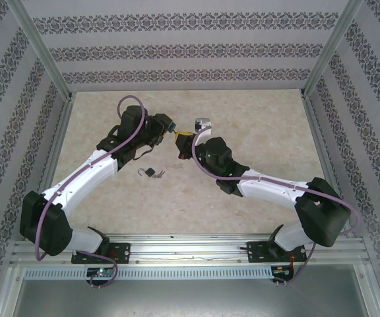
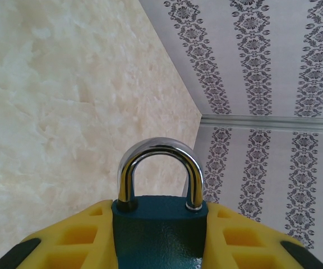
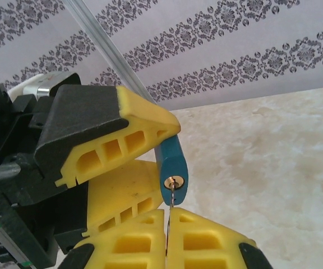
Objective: Unlock with the key
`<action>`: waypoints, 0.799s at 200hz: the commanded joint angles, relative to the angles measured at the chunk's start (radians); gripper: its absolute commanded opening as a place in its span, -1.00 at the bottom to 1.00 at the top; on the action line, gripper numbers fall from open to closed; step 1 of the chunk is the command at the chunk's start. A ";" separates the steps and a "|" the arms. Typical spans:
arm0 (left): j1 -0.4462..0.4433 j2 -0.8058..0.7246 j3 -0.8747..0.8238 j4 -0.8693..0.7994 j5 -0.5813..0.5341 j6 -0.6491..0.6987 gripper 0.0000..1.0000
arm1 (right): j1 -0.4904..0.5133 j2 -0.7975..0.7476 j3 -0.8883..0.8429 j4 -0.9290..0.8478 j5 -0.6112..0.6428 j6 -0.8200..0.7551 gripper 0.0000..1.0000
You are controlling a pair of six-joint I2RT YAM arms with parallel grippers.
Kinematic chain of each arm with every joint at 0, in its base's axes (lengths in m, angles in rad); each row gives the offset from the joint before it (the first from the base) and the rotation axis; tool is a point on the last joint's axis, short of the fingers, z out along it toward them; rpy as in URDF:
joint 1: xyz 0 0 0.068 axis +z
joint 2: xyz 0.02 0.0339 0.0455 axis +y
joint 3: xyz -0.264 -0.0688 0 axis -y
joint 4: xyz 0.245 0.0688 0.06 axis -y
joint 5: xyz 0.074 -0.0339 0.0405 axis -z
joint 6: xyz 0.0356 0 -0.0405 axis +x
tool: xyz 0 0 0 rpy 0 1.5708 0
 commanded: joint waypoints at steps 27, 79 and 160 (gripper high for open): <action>-0.044 -0.004 0.006 -0.007 0.154 -0.013 -0.39 | 0.039 -0.036 0.034 0.105 -0.071 -0.024 -1.00; -0.044 -0.004 0.005 -0.006 0.159 -0.012 -0.39 | -0.025 -0.009 0.009 0.187 -0.119 0.317 -1.00; -0.043 -0.010 0.000 0.002 0.165 -0.014 -0.39 | -0.065 0.007 0.020 0.207 -0.169 0.434 -1.00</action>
